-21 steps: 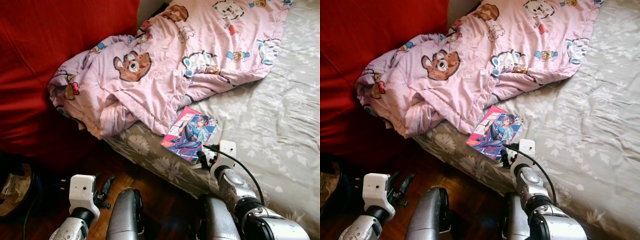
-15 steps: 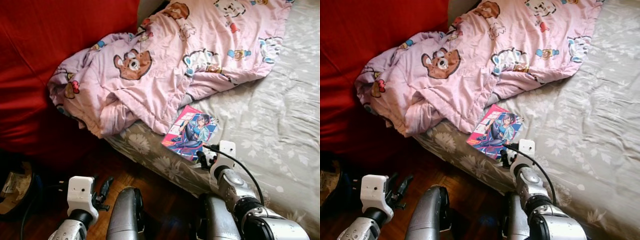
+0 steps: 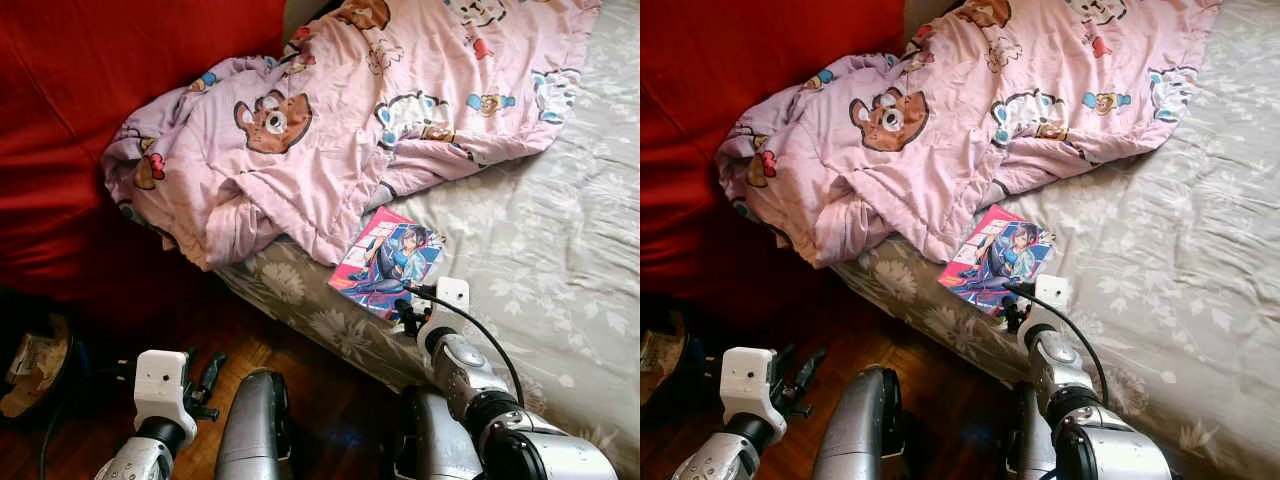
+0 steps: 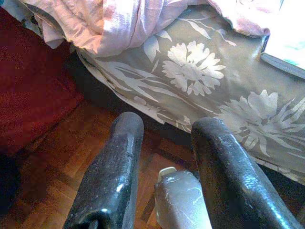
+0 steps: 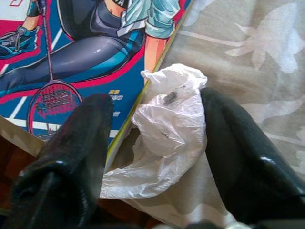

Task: Clean up the room

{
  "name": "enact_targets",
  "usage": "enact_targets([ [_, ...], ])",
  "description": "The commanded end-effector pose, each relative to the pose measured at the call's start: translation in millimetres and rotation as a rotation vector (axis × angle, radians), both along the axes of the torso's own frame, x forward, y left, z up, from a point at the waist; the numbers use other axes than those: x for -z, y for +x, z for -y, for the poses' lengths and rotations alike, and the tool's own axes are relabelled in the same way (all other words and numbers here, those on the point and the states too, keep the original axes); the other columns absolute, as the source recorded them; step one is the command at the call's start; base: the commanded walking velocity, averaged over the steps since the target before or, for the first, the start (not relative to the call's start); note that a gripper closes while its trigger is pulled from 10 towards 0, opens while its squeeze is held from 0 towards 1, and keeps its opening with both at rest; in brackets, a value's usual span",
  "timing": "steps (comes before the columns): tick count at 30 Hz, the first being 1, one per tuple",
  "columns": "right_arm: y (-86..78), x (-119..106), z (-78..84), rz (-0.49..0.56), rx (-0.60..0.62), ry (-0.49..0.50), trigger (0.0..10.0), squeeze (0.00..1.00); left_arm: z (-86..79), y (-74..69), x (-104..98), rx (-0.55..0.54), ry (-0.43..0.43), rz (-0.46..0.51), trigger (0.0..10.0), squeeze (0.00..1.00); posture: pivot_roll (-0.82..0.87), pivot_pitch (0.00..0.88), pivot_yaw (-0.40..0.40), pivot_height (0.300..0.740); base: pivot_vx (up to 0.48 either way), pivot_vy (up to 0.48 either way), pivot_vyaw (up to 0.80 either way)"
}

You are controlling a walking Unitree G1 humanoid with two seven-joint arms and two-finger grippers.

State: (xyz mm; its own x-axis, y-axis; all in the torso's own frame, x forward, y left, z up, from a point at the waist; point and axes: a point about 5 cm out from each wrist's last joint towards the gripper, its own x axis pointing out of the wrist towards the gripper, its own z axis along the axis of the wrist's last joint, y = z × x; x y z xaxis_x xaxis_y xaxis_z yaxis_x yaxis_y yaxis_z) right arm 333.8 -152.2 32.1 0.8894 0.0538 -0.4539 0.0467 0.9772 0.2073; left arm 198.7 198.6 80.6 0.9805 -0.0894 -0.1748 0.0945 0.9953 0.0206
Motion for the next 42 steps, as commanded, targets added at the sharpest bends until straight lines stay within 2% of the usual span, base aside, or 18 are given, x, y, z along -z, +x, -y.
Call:
enact_targets([
  [1, -9.4, 12.0, 0.2, -0.053, 0.007, 0.001, 0.0, 0.0, -5.9, -6.8, 4.2, -0.019, 0.007, -0.031, 10.0, 0.0, 0.2, 0.309, 0.054, 0.61, 0.0, 0.0, 0.0],
  [9, -9.9, 12.4, 1.7, -0.051, 0.017, -0.008, 0.0, 0.0, -6.2, -8.4, 5.8, -0.022, 0.01, -0.039, 10.0, 0.0, 0.2, 0.31, 0.054, 0.61, 0.0, 0.0, 0.0],
  [16, -12.0, 14.7, 2.1, -0.055, 0.019, -0.017, 0.0, 0.0, -11.5, -5.5, 4.9, -0.032, 0.028, -0.035, 10.0, 0.0, 0.2, 0.304, 0.053, 0.61, 0.0, 0.0, 0.0],
  [24, -11.3, 13.6, 2.2, -0.044, 0.021, -0.025, 0.0, 0.0, -7.7, 0.3, 6.1, -0.029, 0.024, -0.028, 10.0, 0.0, 0.19, 0.281, 0.045, 0.61, 0.0, 0.0, 0.0],
  [42, -13.5, 10.6, 24.6, 0.033, 0.113, -0.03, 0.0, 0.0, -7.1, 38.8, 15.5, -0.06, 0.008, 0.017, 10.0, 0.0, 0.13, 0.125, 0.001, 0.61, 0.0, 0.0, 0.0],
])
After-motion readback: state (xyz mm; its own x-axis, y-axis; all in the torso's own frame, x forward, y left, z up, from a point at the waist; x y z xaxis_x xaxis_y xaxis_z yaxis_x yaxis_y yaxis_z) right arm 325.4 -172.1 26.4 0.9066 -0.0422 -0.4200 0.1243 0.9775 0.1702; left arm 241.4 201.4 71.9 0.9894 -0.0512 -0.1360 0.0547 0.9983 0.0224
